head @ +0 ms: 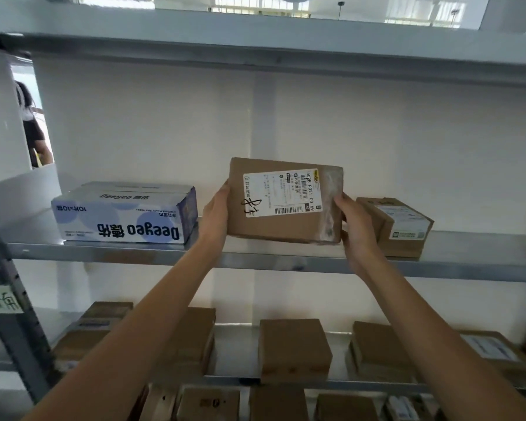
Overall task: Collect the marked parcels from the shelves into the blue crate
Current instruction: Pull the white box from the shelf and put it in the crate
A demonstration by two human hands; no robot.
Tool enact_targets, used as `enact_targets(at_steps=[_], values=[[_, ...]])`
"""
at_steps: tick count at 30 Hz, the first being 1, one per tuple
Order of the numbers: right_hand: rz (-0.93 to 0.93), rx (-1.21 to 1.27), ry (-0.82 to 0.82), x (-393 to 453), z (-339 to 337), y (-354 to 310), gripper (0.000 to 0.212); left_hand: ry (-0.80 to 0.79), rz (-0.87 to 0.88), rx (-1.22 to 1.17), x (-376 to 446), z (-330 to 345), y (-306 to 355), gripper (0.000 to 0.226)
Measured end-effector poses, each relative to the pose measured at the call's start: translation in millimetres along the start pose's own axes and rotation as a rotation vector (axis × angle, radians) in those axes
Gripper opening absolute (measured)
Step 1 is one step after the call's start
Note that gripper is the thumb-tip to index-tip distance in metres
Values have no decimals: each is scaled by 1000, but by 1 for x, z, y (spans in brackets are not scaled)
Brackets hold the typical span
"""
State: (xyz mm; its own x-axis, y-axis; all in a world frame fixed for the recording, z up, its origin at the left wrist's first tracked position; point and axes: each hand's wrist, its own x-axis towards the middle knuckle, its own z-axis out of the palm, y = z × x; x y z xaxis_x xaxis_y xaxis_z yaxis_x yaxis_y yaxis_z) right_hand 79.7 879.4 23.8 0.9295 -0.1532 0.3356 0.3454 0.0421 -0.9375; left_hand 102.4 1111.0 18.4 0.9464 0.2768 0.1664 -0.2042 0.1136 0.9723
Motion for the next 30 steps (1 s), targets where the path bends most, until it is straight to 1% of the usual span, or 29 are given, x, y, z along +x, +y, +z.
enact_targets(at_steps=[1,3,7,10,13,15,17,20,24,27,28,30], values=[[-15,-7,-11,2,0,0,31,-34,21,6,0,0,1,45],[-25,0,5,5,1,1,36,-69,41,12,-1,0,3,44],[-13,46,110,6,3,3,27,-100,38,9,-3,-5,-1,46],[-26,48,96,5,7,6,29,-97,37,-10,-6,-10,-6,44],[-14,37,96,8,8,10,31,-82,-5,3,-1,-12,-14,44],[10,24,104,11,6,13,27,-70,-21,50,4,-11,-21,40],[50,-14,101,14,5,18,17,-54,-26,134,10,-8,-25,29],[153,-30,125,15,3,29,14,-104,-30,238,17,0,-28,22],[231,-51,145,25,10,30,22,-115,-64,295,33,6,-26,29],[296,-95,173,40,12,29,29,-144,-147,315,44,8,-15,45],[315,-102,180,45,12,29,34,-149,-172,334,45,9,-12,51],[350,-111,185,51,11,30,49,-137,-204,369,48,11,-9,55]])
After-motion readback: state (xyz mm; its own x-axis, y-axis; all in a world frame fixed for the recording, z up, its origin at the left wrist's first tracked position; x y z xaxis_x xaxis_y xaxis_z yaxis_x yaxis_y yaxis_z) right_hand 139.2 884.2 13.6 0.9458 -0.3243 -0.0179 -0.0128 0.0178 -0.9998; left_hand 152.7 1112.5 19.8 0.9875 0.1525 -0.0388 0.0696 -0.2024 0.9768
